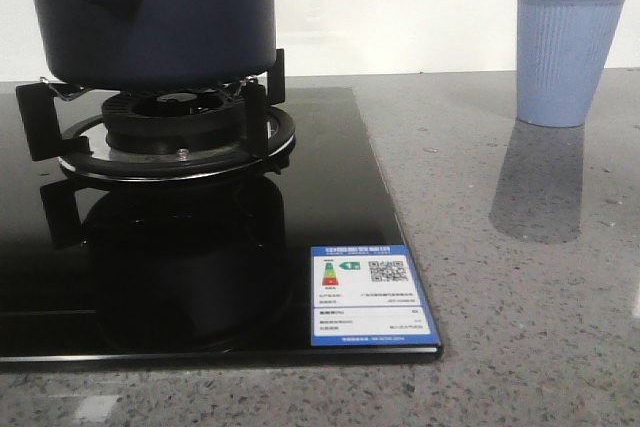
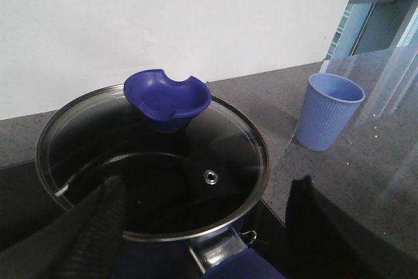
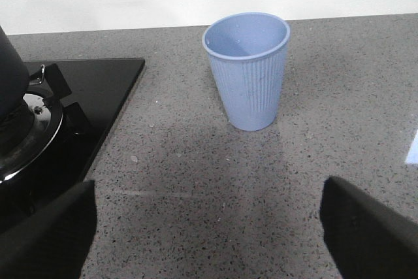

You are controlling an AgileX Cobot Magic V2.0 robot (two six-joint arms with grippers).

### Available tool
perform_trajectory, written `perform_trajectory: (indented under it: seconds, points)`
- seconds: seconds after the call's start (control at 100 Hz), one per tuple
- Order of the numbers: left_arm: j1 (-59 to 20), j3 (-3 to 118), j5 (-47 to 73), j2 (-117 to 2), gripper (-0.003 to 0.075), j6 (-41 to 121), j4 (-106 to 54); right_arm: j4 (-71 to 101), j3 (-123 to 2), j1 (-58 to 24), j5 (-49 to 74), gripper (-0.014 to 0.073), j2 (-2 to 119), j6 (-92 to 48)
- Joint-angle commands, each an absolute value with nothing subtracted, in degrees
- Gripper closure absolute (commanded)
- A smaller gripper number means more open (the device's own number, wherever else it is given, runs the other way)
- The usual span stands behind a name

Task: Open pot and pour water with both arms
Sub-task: 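Lift the glass lid off the pot with the left gripper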

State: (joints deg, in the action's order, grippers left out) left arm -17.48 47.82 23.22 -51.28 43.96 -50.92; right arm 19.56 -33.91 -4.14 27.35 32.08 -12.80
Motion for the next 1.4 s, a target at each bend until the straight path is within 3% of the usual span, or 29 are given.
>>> perform_trajectory:
  seconds: [0.0, 0.15, 0.3, 0.7, 0.85, 1.12, 1.39]
  points:
    - [-18.7, 51.8, 19.5, -55.2, 0.0235, 45.2, -53.0, 19.6, -35.9, -4.2, 22.8, -0.0017, 32.6, -13.5]
    - [-18.8, 55.9, 18.8, -61.8, 0.0229, 46.3, -53.0, 19.6, -35.9, -4.2, 22.8, -0.0017, 32.6, -13.5]
    - [-18.8, 59.7, 19.5, -67.1, 0.0149, 46.8, -53.0, 19.6, -35.9, -4.2, 22.8, -0.0017, 32.6, -13.5]
    - [-18.8, 64.6, 18.9, -74.3, 0.0149, 47.8, -53.3, 19.6, -35.9, -4.2, 21.3, -0.0017, 32.6, -13.5]
    - [-18.8, 64.6, 18.9, -74.3, 0.0171, 48.4, -53.3, 19.6, -35.9, -4.2, 21.3, -0.0017, 32.6, -13.5]
    - [-18.8, 64.6, 18.9, -74.3, 0.0312, 49.4, -53.3, 19.6, -35.9, -4.2, 21.3, -0.0017, 32.6, -13.5]
    - [-18.8, 64.6, 18.7, -74.3, 0.0321, 49.4, -53.3, 19.6, -35.9, -4.2, 21.6, -0.0017, 32.7, -13.5]
